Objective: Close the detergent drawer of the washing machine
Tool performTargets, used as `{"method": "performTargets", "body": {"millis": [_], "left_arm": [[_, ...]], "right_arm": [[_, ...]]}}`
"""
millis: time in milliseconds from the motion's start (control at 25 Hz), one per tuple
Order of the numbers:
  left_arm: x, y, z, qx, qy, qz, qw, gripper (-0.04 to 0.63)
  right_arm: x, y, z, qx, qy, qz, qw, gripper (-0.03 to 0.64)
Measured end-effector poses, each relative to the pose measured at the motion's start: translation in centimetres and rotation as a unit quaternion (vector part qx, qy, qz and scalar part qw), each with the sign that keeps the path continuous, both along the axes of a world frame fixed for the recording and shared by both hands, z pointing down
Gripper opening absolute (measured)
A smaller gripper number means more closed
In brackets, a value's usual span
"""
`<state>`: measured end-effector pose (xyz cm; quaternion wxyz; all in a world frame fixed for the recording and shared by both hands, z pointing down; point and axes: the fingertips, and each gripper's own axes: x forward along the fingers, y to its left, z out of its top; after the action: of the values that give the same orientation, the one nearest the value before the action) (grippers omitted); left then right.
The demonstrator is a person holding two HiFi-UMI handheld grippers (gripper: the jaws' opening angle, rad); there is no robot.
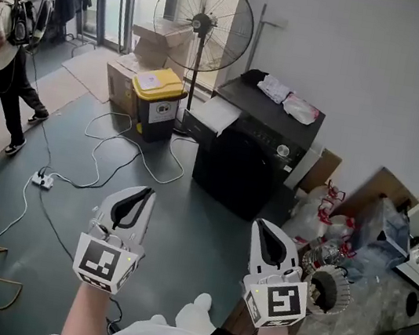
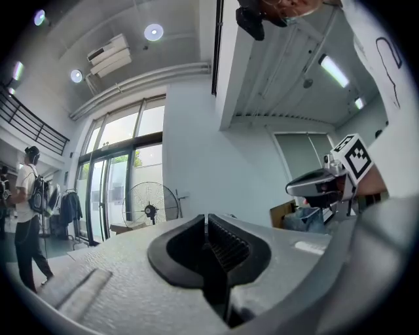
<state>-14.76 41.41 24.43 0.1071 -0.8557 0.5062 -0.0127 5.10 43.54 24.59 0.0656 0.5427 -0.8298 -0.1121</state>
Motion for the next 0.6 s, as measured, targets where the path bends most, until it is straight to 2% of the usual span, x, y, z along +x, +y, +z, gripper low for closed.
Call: {"method": "performTargets", "body": {"millis": [240,600], "left_arm": [[-0.4,-1.6,0.3,-0.007,0.002,-0.004,1.0,0.029],[0.5,-7.4,0.9,-0.022,-0.003,-0.014,0.9997,0.031]], "right_arm": [[-0.3,-2.0,-0.6,0.001,0.001,-0.002,1.0,-0.006],[-0.3,-8.7,-0.1,-0.004,0.004,-0.029,1.0,-0.006]]}}
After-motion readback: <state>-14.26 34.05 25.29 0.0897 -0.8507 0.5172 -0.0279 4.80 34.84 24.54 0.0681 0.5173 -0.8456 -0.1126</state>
